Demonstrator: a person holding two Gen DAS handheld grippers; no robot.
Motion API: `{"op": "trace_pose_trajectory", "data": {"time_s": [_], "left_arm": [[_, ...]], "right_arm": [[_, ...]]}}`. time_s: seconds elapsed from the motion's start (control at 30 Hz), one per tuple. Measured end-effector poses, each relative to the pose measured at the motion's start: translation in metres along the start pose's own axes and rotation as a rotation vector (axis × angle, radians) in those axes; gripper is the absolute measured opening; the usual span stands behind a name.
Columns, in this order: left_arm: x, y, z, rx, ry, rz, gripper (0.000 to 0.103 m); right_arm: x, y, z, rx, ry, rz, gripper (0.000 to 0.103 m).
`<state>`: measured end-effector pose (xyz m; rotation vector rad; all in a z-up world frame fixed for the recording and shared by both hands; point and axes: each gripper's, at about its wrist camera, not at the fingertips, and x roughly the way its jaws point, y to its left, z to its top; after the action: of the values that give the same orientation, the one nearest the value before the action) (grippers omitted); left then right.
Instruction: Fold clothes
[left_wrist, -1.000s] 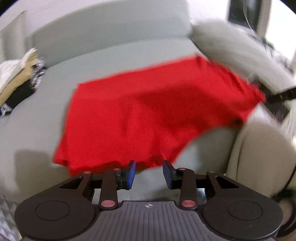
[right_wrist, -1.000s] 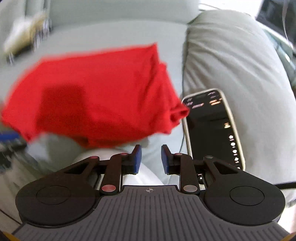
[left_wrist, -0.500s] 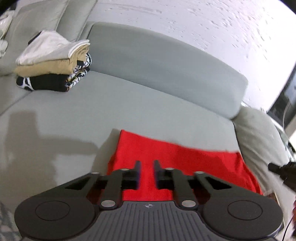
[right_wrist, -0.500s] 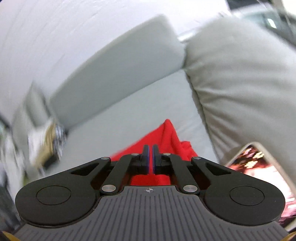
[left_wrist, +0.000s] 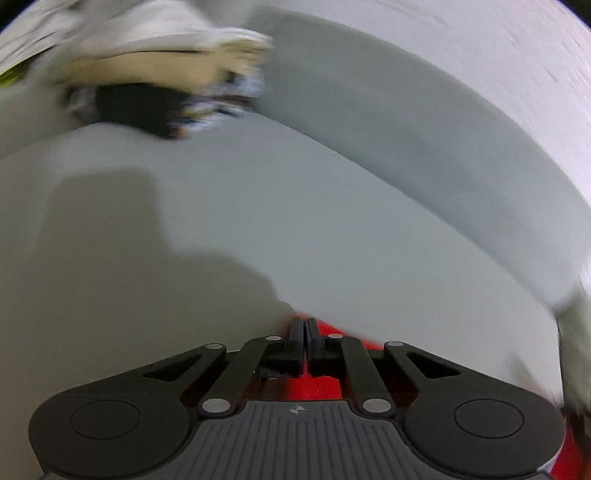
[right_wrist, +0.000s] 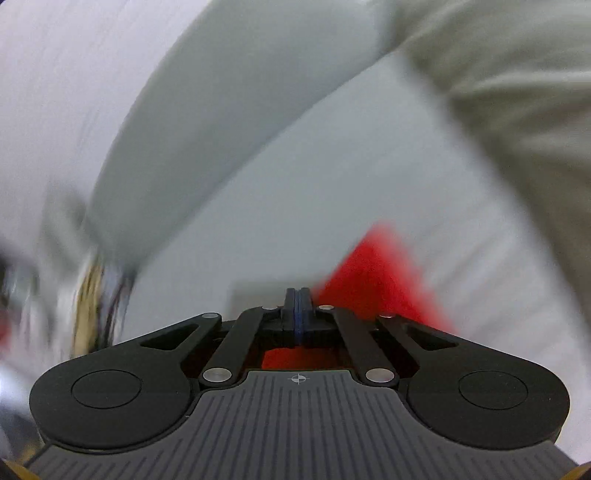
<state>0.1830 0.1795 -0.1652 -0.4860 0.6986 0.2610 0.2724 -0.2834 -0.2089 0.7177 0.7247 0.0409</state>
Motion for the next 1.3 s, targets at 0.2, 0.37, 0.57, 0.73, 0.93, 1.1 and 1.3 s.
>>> {"op": "trace_pose_trajectory", "data": {"time_s": [0.2,0.37,0.57,0.73,0.93,1.1,1.3], "left_arm": [[-0.021,0.014,0.012,-0.038,-0.003,0.040,0.009],[-0.091,-0.003,0.005,0.112,-0.013,-0.097,0.010],[-0.141,-0.023,-0.059,0.347,0.041,-0.154,0.018],[-0.144,0.035,-0.055,0.172,0.049,0.244,0.009],[-0.185,0.048,-0.041,0.124,0.078,0.143,0.013],[-0.219,0.009,-0.054,0.214,0.113,-0.017,0.023],[-0.263,-0.021,-0.056,0.267,0.162,-0.144,0.036]], "right_arm": [[-0.028,-0.021,0.027,0.046,-0.096,-0.178,0.006],[-0.094,-0.003,0.021,0.050,-0.083,-0.026,0.009],[-0.095,0.030,-0.033,-0.227,0.207,0.195,0.008],[-0.124,-0.007,-0.036,-0.211,0.096,-0.109,0.003],[-0.200,-0.028,-0.007,-0.068,-0.028,-0.278,0.011],[-0.257,-0.010,-0.015,-0.049,-0.019,-0.138,0.036],[-0.357,0.015,-0.012,-0.148,-0.102,-0.105,0.036]]}}
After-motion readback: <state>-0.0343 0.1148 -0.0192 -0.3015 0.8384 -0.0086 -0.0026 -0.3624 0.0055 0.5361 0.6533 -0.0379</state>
